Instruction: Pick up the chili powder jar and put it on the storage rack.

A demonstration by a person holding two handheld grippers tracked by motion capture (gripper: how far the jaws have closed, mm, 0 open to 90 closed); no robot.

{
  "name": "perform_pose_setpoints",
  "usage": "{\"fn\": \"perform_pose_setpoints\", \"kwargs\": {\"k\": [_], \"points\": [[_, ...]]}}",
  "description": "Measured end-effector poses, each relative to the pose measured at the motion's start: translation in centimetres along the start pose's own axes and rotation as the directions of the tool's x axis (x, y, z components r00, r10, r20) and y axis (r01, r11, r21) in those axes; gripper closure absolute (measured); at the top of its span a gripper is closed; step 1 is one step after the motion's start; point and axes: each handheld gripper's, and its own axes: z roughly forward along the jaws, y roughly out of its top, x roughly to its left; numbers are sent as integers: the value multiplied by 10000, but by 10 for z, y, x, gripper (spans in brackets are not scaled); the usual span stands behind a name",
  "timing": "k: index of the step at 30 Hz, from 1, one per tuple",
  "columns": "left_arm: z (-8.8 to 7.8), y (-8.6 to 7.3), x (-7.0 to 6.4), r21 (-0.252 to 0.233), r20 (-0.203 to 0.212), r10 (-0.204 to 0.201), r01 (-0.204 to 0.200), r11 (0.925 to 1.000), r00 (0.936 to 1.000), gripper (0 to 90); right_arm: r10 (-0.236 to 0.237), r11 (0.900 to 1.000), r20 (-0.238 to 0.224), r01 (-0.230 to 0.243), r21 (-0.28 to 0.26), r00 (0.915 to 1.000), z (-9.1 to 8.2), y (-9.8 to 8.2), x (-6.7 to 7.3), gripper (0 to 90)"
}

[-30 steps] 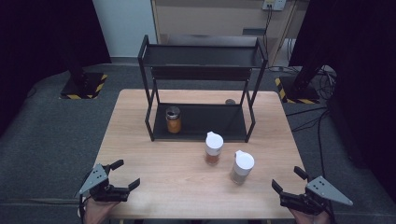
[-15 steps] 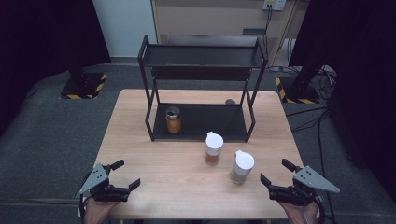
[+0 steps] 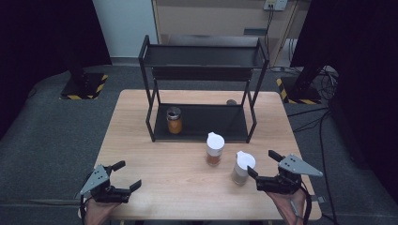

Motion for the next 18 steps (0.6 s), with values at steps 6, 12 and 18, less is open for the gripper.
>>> {"fn": "perform_pose_setpoints", "kwargs": {"k": [6, 12, 18], "points": [[0, 0, 0, -14, 18, -11, 11, 10000, 10000, 0, -2, 9999, -162, 4, 122, 9999, 14, 9, 3, 56], [0, 0, 1, -24, 24, -20, 20, 10000, 10000, 0, 55, 9994, -275, -46, 341, 9996, 28, 20, 6, 55], [0, -1, 1, -40, 32, -28, 28, 10000, 10000, 0, 43, 9980, -438, -15, 630, 9990, 45, 34, 11, 55]]}}
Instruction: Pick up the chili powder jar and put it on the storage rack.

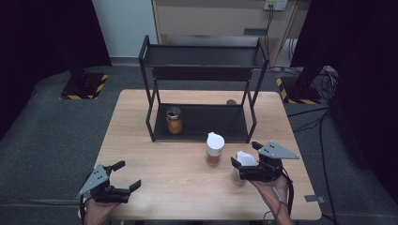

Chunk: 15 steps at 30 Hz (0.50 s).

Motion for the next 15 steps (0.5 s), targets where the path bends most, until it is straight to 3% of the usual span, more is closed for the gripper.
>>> {"fn": "perform_pose_setpoints", "kwargs": {"k": [15], "points": [[0, -1, 1, -35, 42, -35, 36, 10000, 10000, 0, -156, 9930, -464, 210, 1160, 9988, 43, 37, 2, 58]]}}
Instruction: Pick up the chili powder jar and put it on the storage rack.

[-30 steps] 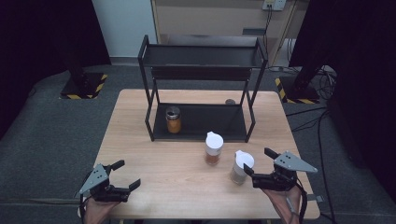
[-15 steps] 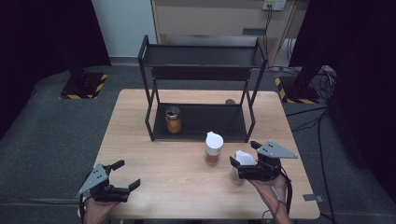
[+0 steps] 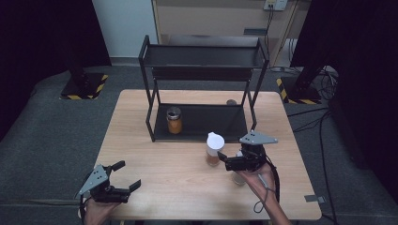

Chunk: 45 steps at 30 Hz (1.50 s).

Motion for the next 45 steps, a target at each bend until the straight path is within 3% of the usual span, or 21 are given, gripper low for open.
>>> {"fn": "perform_pose_setpoints", "kwargs": {"k": [11, 22, 26, 31, 36, 38, 40, 45], "points": [[-1, 0, 0, -9, -14, 1, -1, 10000, 10000, 1, -247, 9917, -268, 279, 1255, 9993, 31, 36, -5, 64], [-1, -1, 0, -49, -31, -14, 14, 10000, 10000, 1, -354, 9612, -376, 443, 2723, 9987, 65, 69, -5, 89], [-2, -1, 0, -59, -37, 4, -4, 10000, 10000, 2, -472, 9432, -383, 571, 3272, 9982, 78, 81, -3, 96], [-2, -1, 0, -65, -36, 13, -13, 10000, 10000, 2, -531, 9139, -355, 629, 4010, 9980, 95, 94, -2, 108], [-3, -1, 1, -90, -42, 5, -5, 10000, 10000, 2, -681, 8928, -217, 706, 4448, 9974, 106, 102, 1, 141], [-3, -1, 1, -91, -45, -3, 3, 10000, 10000, 3, -752, 8753, -222, 767, 4775, 9969, 112, 106, 3, 149], [-3, -1, 1, -96, -42, 1, -2, 10000, 10000, 3, -861, 8639, -141, 817, 4970, 9962, 116, 109, 6, 158], [-4, -1, 1, -103, -47, -1, 1, 9999, 10000, 3, -917, 8483, -81, 823, 5232, 9958, 123, 114, 8, 196]]}}
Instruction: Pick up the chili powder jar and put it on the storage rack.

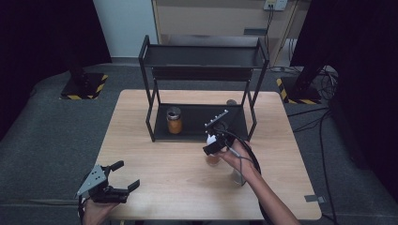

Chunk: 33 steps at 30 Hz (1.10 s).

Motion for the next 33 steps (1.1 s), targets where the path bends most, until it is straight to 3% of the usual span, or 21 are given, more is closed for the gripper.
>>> {"fn": "perform_pose_setpoints", "kwargs": {"k": [6, 21, 33], "points": [[-1, 0, 0, -13, -9, 24, -24, 10000, 10000, 3, -94, 9995, 123, 90, 311, 9999, 6, 7, 2, 297], [0, 0, 1, 6, -4, -86, 86, 10000, 10000, 3, 273, 9996, -153, -273, 60, 9995, 6, 2, -8, 312], [1, -1, 2, 29, -5, -213, 213, 9998, 9998, 3, 283, 9996, -297, -283, 13, 9992, -2, 6, -11, 313]]}}
